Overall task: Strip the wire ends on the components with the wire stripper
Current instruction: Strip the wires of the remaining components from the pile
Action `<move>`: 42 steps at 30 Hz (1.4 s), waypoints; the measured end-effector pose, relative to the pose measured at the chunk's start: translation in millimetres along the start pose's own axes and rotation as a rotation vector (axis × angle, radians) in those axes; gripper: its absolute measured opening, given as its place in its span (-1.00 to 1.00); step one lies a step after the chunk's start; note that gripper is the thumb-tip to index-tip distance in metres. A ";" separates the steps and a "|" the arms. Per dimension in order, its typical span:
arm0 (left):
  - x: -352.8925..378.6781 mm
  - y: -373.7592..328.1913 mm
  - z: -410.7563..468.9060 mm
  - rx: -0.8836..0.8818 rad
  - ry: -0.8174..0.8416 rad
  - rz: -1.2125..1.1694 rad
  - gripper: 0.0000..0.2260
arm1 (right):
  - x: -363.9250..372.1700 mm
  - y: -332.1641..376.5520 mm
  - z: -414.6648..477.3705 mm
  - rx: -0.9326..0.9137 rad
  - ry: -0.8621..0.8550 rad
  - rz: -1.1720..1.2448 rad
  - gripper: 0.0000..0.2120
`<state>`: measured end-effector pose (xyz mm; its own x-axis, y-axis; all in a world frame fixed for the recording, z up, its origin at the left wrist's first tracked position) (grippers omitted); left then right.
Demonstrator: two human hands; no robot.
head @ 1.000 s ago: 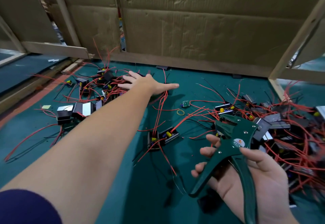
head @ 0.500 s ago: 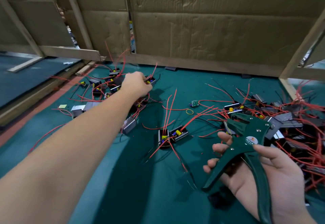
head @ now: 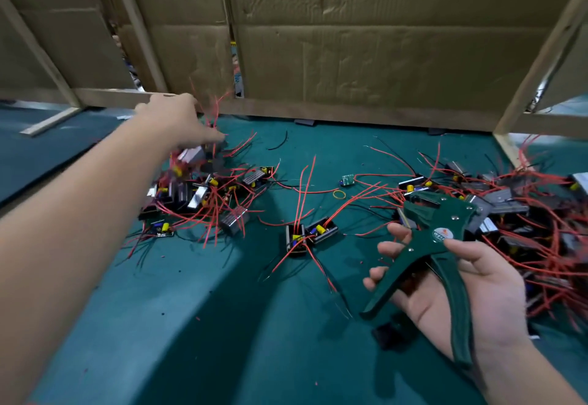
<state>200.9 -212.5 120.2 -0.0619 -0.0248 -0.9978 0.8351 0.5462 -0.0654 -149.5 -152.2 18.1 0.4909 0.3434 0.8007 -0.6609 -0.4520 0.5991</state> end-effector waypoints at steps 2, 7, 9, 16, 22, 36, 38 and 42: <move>2.6 -3.7 -17.0 0.045 -0.017 -0.022 -0.29 | -0.3 0.3 0.3 0.005 -0.018 -0.008 -0.48; 21.6 -32.1 -79.8 0.303 -0.056 -0.083 -0.77 | -5.5 0.2 0.1 0.035 -0.042 -0.017 -0.46; 34.5 -44.4 -102.9 0.361 0.070 -0.212 -0.82 | -5.8 -0.4 0.7 0.041 -0.050 -0.019 -0.44; 80.9 -98.7 -130.9 0.390 0.195 -0.262 -0.76 | -3.8 -0.7 1.2 0.057 -0.067 -0.028 -0.29; 107.5 -114.0 -122.0 0.335 0.101 0.005 -0.62 | -4.7 0.1 1.4 0.064 -0.050 0.009 -0.21; 86.3 -80.1 -125.4 0.298 -0.489 -0.709 -0.79 | -6.7 -0.9 2.3 0.058 -0.054 0.010 -0.26; 85.3 -90.1 -128.6 0.338 -0.220 -1.249 -0.80 | -7.0 -1.3 3.2 0.057 -0.053 0.003 -0.27; 95.3 -108.4 -137.6 0.207 0.450 -1.973 -0.64 | -8.0 -0.6 3.4 0.043 -0.049 -0.025 -0.36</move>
<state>29.3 -158.8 34.0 -0.8569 -0.1602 0.4899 -0.4897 -0.0438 -0.8708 -151.1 -157.5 11.3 0.5348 0.3152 0.7840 -0.6237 -0.4787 0.6179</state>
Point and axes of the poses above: each hand's wrist, its own z-axis towards the middle knuckle, its own x-axis out of the palm, y = z × x, the point moved 2 cm from there along z, towards the middle knuckle, and after that the axes turned 5 degrees about y, right-handed, at the moved point
